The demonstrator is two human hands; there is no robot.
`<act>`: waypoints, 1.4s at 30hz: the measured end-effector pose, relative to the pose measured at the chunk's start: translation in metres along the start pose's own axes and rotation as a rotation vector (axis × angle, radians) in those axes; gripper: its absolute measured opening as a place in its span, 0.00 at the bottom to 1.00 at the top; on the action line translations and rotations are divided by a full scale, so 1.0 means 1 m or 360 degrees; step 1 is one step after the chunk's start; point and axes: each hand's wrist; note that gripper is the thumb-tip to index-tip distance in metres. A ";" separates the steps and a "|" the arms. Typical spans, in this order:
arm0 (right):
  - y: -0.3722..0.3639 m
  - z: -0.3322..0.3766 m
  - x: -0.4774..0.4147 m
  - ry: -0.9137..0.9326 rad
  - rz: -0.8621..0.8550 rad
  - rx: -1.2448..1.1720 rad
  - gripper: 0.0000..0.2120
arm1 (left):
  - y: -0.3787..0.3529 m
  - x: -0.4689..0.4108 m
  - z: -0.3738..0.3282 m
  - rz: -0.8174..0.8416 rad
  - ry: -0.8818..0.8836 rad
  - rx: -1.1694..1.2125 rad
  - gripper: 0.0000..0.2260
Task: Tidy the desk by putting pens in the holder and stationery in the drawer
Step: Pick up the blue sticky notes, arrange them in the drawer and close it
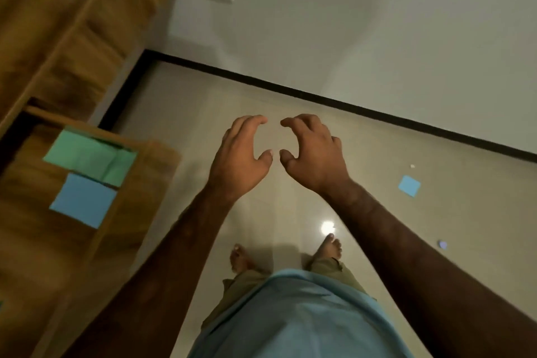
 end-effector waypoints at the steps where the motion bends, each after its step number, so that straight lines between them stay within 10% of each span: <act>1: 0.008 -0.020 0.002 -0.0043 -0.0009 -0.0012 0.29 | -0.015 -0.004 -0.014 0.0051 -0.0022 0.0005 0.26; 26: 0.133 -0.409 0.034 -0.1459 -0.0432 -0.0323 0.27 | -0.386 -0.166 -0.295 0.1423 -0.1034 -0.0290 0.24; 42: -0.058 -0.641 0.062 -0.1881 -0.0438 -0.0538 0.26 | -0.699 -0.177 -0.254 0.1907 -0.1178 -0.0572 0.23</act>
Point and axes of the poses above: each hand's wrist, its own x-axis away from the middle knuckle, its own y-axis out of the back of the hand, z = x × y, and after that the axes turned 4 degrees about -z, right-handed
